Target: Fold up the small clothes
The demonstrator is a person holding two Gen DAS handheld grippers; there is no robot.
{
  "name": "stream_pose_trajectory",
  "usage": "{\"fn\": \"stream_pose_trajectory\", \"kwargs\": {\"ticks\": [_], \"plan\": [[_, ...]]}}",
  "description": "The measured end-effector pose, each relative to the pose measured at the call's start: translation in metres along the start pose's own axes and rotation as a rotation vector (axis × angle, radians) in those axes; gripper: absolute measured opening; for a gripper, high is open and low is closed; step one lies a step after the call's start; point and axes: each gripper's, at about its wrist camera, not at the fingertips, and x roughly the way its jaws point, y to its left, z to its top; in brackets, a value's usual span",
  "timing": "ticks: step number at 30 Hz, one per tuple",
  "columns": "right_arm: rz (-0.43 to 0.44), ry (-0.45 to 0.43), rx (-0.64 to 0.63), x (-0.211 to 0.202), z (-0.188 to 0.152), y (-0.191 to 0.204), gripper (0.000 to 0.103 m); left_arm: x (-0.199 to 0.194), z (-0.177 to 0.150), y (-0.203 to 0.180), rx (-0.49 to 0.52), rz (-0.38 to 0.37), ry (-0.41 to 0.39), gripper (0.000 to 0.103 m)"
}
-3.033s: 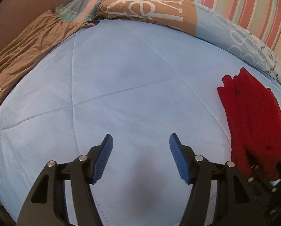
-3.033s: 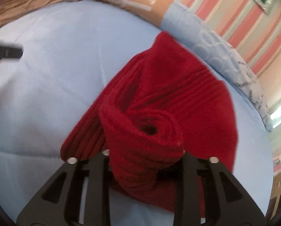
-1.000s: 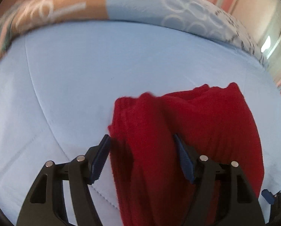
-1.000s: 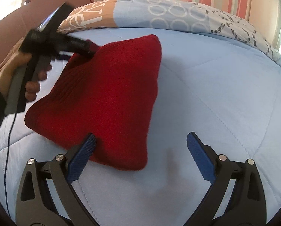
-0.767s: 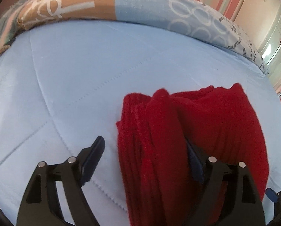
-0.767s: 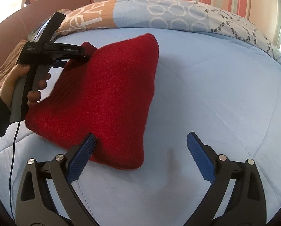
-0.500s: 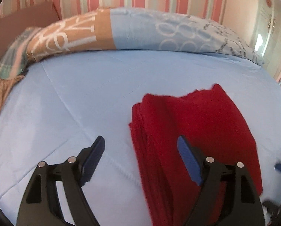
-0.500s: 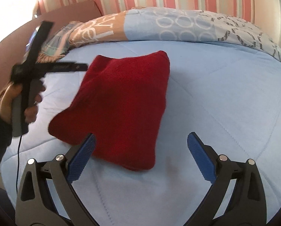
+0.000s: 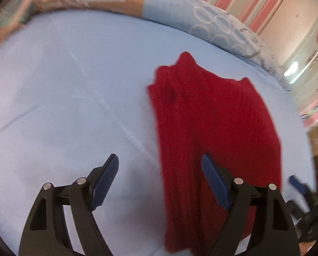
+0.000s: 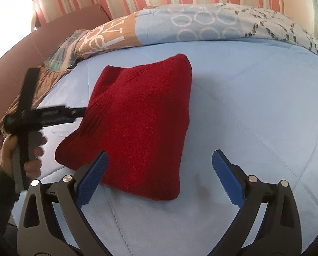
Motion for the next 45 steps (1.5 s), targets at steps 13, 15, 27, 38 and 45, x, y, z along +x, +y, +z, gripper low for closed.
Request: {"fn": "stream_pose_trajectory", "kwargs": {"ticks": [13,15,27,38,45], "plan": [[-0.015,0.005,-0.05,0.005,-0.001,0.005,0.097,0.037,0.033,0.049,-0.237,-0.357,0.067,0.083],[-0.017,0.005,-0.05,0.004,-0.002,0.004,0.097,0.037,0.034,0.062,-0.292,-0.421,0.058,0.085],[-0.031,0.022,-0.05,0.008,-0.007,0.002,0.097,0.029,0.07,0.008,-0.107,-0.281,0.102,0.09],[-0.005,0.022,-0.004,0.009,-0.003,-0.011,0.097,0.06,0.07,-0.002,-0.093,-0.274,0.187,0.093],[0.071,0.077,0.092,0.036,0.008,-0.02,0.097,0.067,0.078,-0.012,-0.042,-0.258,0.198,0.09]]}}
